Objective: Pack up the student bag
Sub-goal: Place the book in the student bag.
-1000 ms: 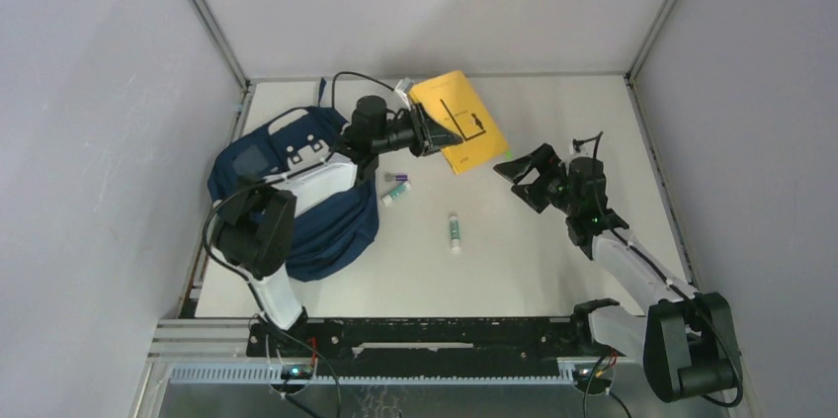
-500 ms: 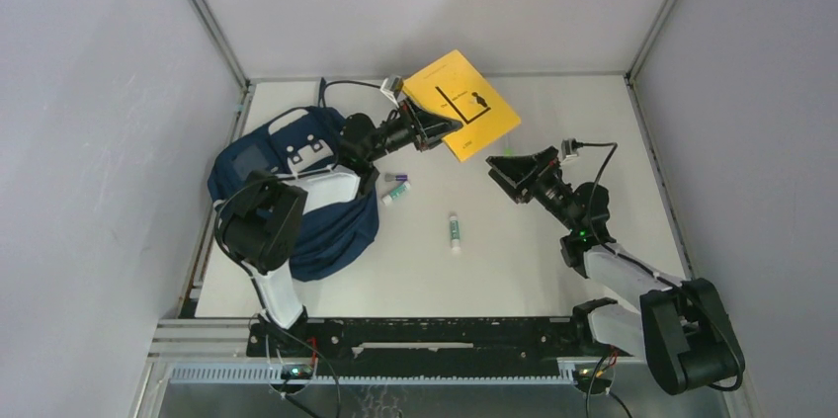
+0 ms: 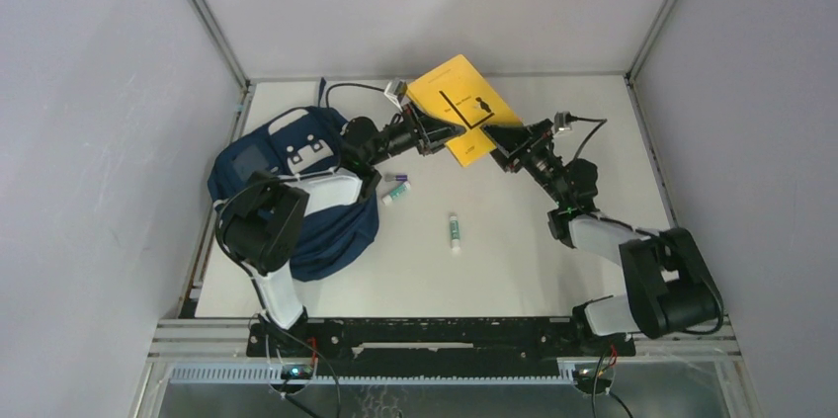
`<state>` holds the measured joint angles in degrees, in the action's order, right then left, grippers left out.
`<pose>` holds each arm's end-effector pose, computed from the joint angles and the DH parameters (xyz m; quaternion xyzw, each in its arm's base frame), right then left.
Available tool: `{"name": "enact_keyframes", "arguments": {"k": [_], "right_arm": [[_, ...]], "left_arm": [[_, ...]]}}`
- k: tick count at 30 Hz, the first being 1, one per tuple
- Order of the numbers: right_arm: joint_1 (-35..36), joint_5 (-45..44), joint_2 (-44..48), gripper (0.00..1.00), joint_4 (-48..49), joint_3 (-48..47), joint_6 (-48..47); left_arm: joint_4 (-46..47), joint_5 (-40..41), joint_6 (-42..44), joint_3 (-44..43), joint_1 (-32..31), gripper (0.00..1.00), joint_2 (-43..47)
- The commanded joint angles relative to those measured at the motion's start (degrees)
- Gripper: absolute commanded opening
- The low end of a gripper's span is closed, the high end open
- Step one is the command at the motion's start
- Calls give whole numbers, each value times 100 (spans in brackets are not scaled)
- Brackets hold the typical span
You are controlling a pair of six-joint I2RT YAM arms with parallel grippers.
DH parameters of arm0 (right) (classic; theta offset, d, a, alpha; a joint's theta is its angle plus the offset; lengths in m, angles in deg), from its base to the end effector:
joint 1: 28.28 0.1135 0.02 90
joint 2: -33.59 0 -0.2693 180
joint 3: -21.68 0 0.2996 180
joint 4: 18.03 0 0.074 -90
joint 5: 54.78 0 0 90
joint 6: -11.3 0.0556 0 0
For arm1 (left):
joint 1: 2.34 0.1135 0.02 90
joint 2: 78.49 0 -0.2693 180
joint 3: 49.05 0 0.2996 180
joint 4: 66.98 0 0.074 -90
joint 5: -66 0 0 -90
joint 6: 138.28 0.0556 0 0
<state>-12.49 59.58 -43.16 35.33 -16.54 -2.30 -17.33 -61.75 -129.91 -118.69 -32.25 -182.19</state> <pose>0.2951 0.1073 0.2209 0.1565 0.5991 0.6473 0.4444 0.3693 -0.2517 0.2390 -0.0177 0.6272 -0.7331 0.2622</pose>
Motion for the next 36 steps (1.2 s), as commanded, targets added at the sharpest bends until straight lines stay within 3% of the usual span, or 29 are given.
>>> {"name": "enact_keyframes", "arguments": {"k": [1,5,7,9,11,15,17,19,23,26,29,36], "right_arm": [[42,-175,-662,85,942,-503,459],[49,-140,-1300,47,1616,-781,869],[57,-94,-1434,23,1654,-873,930],[6,-13,-1477,0,1666,-866,954],[-71,76,-1426,0,1663,-809,972],[-349,247,-1004,0,1553,-451,898],[-548,396,-524,0,1033,-218,681],[-750,490,142,0,-36,-11,290],[-926,260,1878,0,-3347,84,-1089],[-944,-89,2881,0,-4904,222,-1777],[-1001,-120,3635,0,-5570,526,-1988],[-1260,62,4215,0,-6447,832,-2352]], "left_arm": [[674,-35,50,120,-50,0,455],[658,-91,56,167,-42,0,471],[622,-98,85,198,-24,1,486],[493,-159,175,203,-11,12,512],[167,-198,402,230,13,26,615],[-952,-32,1244,476,102,44,1193],[-2091,86,1893,575,132,49,1630],[-3794,436,3032,531,128,53,2160],[-7575,2536,5390,-20,82,55,3064],[-9476,4665,6201,-384,-83,56,3216],[-10534,5624,6385,-392,-271,55,3160],[-11066,6519,5520,168,-1076,55,3208]]}}
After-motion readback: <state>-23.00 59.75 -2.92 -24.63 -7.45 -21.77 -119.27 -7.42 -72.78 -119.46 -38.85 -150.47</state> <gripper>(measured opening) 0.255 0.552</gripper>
